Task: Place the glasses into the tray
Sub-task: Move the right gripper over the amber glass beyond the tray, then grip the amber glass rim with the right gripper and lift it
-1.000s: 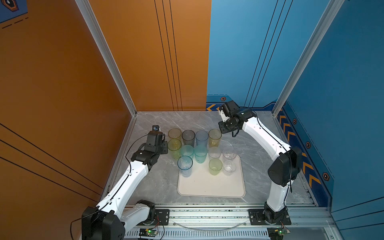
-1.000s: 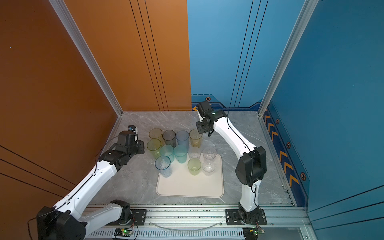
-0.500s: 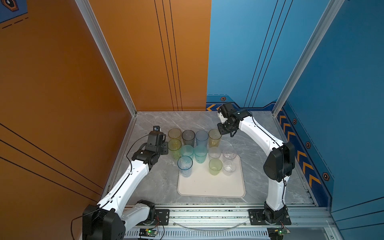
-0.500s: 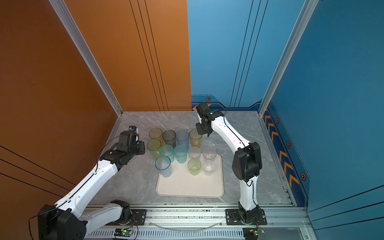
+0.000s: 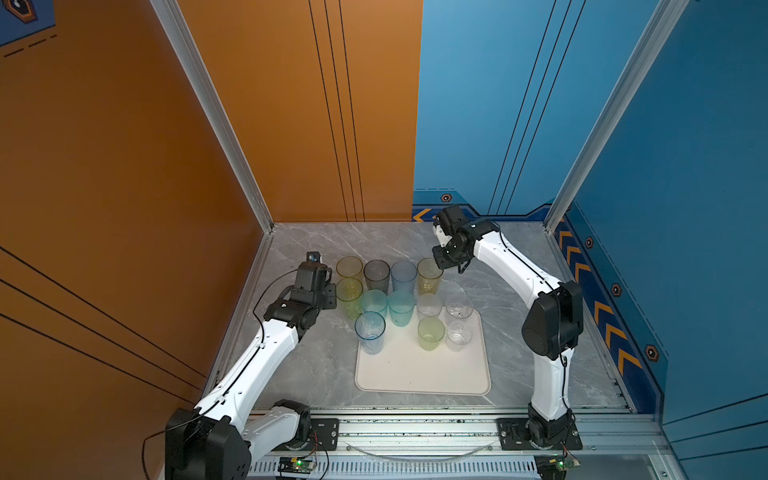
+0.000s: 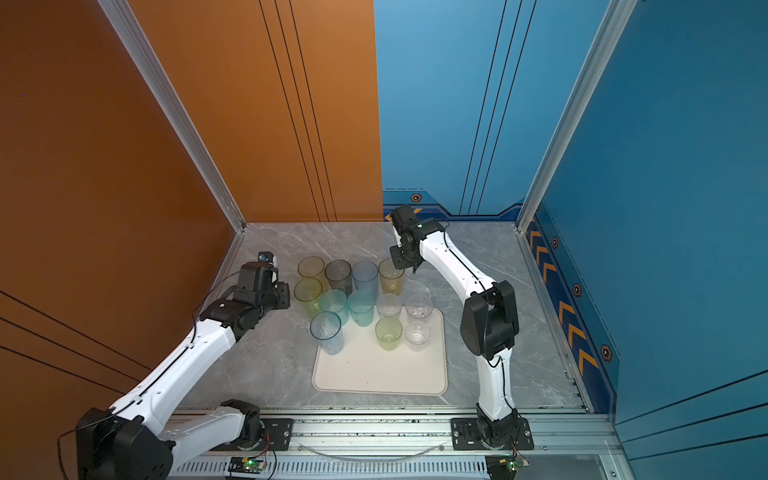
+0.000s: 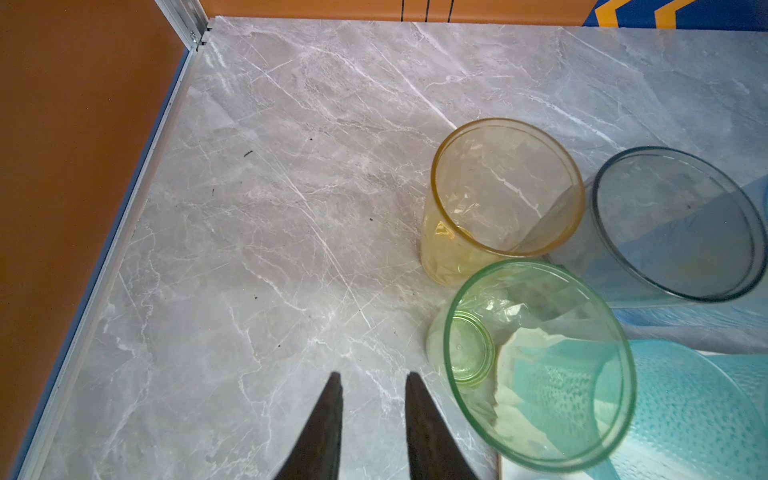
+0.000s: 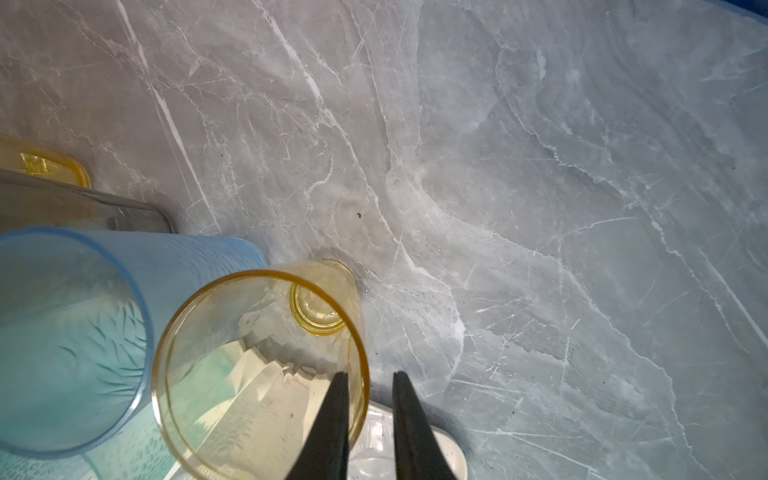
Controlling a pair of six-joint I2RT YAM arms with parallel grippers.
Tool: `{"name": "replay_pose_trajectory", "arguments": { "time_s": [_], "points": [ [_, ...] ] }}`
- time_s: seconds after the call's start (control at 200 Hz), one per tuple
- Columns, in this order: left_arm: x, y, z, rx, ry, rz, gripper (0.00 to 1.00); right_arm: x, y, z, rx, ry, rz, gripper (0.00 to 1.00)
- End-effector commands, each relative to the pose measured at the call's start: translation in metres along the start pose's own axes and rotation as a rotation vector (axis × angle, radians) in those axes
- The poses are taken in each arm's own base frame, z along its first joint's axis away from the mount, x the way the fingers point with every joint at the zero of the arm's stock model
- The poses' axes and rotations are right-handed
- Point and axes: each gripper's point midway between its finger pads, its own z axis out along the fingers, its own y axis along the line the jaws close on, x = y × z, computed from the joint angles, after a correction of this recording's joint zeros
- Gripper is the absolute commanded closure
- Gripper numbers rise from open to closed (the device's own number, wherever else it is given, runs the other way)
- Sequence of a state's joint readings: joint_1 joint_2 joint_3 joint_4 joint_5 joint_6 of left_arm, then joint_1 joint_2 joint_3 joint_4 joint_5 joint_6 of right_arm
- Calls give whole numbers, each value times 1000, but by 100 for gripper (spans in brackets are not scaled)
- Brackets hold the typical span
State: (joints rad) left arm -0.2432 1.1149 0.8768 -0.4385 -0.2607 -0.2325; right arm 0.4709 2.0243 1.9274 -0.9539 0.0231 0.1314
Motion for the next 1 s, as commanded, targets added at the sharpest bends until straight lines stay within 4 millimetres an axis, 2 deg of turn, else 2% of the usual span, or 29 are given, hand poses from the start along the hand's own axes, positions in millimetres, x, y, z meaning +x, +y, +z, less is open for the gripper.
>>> {"name": "replay_pose_trajectory", "arguments": {
  "time_s": [0.0,0.325,0.471,0.481,0.501,0.851,0.996],
  "points": [
    [-3,-1,-2,-4,-2,16,72,4,-3,3,-2,33,8,81],
    [-4,0,-1,-8,0,21,72,6,-5,10,3,54,9,81],
    [-4,0,-1,-8,1,22,72,5,-4,7,-3,51,7,81],
    [-4,0,-1,-9,2,23,72,8,-4,16,0,73,5,81],
    [-4,0,-1,-8,1,23,72,9,-4,20,0,81,5,81],
    [-2,0,2,-12,11,24,72,11,-2,24,-4,97,0,82],
    [-2,0,2,-12,12,24,72,12,-3,26,-2,102,0,86]
  ]
}}
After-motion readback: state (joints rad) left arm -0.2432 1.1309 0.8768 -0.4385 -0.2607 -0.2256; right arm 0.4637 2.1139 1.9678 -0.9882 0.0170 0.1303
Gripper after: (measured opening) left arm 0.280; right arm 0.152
